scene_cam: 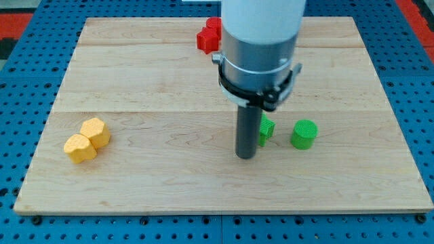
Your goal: Separate the yellow hexagon and yellow heart
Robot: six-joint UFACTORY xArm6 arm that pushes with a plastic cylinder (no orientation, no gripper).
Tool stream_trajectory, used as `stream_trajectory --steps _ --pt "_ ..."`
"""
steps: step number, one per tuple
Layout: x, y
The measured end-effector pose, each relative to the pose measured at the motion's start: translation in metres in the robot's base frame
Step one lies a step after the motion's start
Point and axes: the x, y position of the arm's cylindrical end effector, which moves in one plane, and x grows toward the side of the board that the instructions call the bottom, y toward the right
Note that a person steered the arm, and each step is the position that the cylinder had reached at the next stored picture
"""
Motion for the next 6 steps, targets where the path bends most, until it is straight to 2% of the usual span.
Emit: stream_trajectory --steps 1,2,3,4,5,6 --pt "0.016 0.011" --pt "0.062 -0.074" --pt "0.055 -0.224" --pt "-0.002 -0.241" --pt "-0.039 -0.266" --pt "-0.039 -0.267"
